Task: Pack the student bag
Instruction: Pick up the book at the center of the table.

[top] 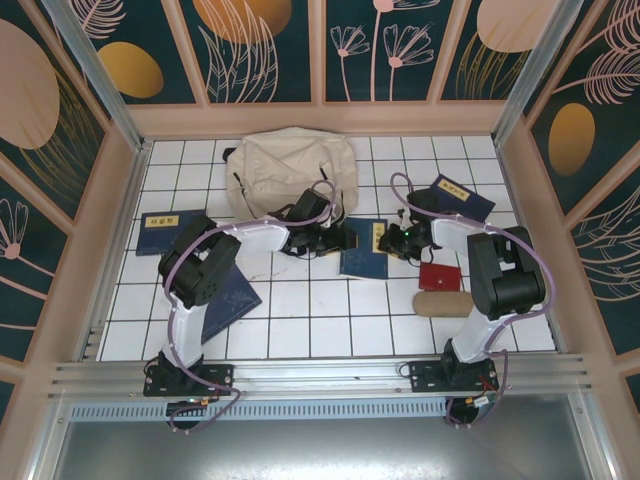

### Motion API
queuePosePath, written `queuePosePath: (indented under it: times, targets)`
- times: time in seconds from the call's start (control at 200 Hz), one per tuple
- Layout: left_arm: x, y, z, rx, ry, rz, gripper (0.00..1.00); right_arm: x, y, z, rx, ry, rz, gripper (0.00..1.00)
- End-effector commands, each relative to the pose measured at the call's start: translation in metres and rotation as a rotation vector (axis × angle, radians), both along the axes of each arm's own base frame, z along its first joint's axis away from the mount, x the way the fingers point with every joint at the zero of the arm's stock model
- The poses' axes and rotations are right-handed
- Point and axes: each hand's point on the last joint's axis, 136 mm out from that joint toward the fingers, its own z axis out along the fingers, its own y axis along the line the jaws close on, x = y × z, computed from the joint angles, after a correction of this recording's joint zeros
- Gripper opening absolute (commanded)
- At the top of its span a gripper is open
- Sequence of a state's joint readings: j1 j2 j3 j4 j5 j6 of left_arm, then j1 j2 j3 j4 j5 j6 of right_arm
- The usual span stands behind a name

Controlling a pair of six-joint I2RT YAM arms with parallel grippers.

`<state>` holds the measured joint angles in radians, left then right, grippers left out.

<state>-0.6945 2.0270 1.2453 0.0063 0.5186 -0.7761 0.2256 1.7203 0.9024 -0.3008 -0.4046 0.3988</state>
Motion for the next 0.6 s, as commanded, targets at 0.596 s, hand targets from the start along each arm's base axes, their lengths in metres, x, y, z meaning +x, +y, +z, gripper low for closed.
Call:
queuePosePath:
  times: [0.596]
  targets:
    - [-0.003,-0.037,0.020,-0.235,0.162,0.144,0.50,-0.017,0.006,-0.015,0.024,0.063,-0.015,0.26]
